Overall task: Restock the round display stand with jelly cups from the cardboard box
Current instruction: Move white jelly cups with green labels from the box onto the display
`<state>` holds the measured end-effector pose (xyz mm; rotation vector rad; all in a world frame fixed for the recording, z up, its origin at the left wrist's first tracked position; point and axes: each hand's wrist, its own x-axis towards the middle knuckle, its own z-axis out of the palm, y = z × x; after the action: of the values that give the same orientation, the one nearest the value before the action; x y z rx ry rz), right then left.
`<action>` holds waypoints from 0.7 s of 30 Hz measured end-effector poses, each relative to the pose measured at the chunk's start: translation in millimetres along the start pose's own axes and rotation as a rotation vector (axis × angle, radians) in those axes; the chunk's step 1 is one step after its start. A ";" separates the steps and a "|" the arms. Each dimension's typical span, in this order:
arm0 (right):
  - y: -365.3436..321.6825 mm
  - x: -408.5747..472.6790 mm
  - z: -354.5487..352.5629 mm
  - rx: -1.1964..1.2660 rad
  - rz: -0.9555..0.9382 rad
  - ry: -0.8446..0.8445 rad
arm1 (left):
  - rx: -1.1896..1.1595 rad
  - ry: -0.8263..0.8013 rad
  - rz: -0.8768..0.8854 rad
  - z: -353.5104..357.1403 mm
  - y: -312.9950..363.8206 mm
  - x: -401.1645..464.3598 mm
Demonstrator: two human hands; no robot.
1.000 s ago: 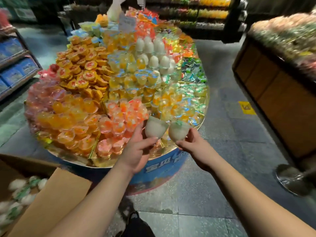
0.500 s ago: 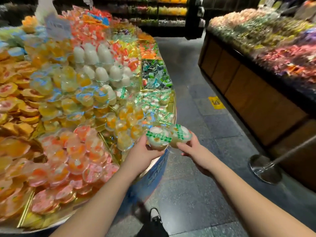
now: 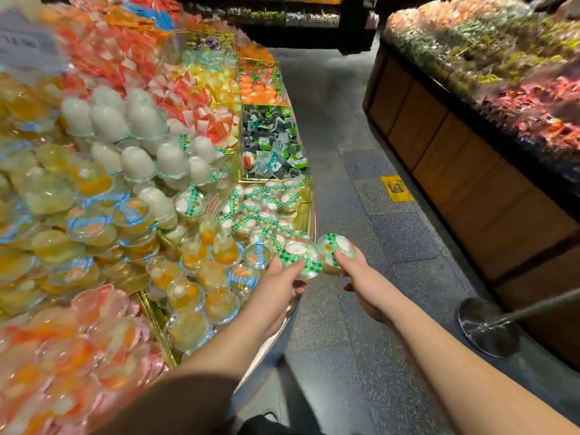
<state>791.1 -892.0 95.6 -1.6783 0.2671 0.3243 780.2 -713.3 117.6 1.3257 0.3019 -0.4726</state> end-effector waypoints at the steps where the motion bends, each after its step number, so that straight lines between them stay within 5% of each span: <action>1: 1.4 11.3 -3.5 -0.012 0.006 -0.008 | -0.022 0.032 -0.008 4.6 -1.2 9.8; 12: 9.8 156.1 -56.1 0.083 0.162 -0.281 | -0.285 0.303 -0.182 56.1 -10.0 127.1; 21: 12.1 283.2 -66.7 -0.001 0.379 -0.409 | 0.111 0.662 -0.281 67.1 -32.8 220.3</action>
<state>1054.4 -956.4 -10.6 -1.5163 0.2756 0.9373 951.5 -818.8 1.0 1.5310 1.0323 -0.2707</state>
